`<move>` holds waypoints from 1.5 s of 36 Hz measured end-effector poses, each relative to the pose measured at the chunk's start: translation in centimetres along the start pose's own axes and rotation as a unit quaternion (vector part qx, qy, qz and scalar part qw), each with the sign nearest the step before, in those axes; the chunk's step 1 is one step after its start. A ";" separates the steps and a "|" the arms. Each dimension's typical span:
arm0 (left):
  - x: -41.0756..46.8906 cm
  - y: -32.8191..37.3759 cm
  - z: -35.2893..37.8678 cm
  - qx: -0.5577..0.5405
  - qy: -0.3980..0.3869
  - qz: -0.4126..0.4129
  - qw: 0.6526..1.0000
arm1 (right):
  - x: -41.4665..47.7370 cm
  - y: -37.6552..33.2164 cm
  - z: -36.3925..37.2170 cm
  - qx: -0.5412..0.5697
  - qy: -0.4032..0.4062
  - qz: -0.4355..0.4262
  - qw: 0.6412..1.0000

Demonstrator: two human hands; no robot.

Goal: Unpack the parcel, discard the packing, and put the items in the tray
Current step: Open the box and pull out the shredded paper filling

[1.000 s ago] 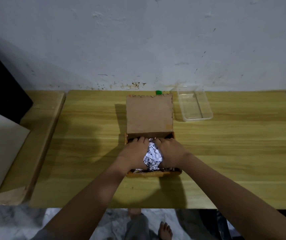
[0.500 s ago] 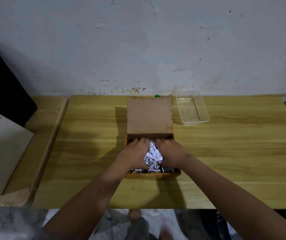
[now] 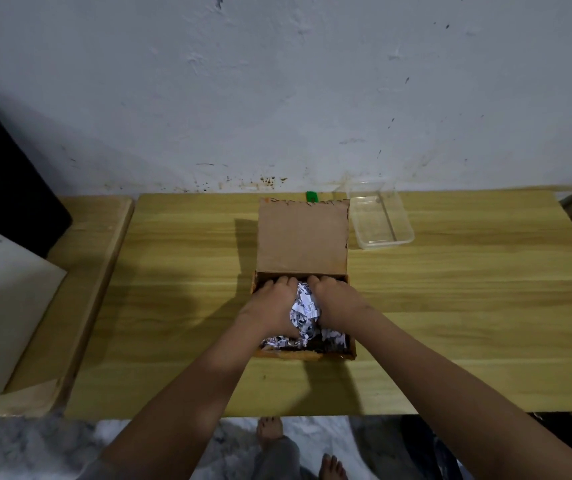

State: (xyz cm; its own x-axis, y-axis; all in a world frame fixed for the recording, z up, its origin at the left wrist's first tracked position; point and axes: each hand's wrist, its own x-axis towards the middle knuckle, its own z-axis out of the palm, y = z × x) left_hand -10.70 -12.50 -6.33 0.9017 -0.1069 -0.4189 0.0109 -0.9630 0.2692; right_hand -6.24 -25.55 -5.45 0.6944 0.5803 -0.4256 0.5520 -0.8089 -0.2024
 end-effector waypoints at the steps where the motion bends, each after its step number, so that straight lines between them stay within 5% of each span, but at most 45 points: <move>1: 0.0 0.0 -0.1 -0.003 0.000 -0.001 1.000 | 0.0 0.1 -0.2 0.005 -0.002 0.004 1.000; 19: -0.4 -0.2 -1.2 -0.074 0.055 0.016 0.996 | -0.1 0.9 -2.4 0.097 0.031 0.023 0.995; 36: -0.9 0.4 -0.6 -0.013 -0.003 0.010 1.000 | -1.6 -0.7 -2.3 0.063 0.000 0.037 0.997; 54: -0.5 0.2 -1.2 0.006 0.027 0.025 0.999 | -2.0 -0.4 -3.1 0.095 0.026 0.033 0.995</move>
State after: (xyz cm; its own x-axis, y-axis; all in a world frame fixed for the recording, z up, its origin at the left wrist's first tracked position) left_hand -10.68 -12.31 -5.05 0.9228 -0.1422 -0.3582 -0.0398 -0.9596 0.2785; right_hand -6.39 -26.09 -1.78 0.7523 0.5255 -0.3974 0.4112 -0.8457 -0.3401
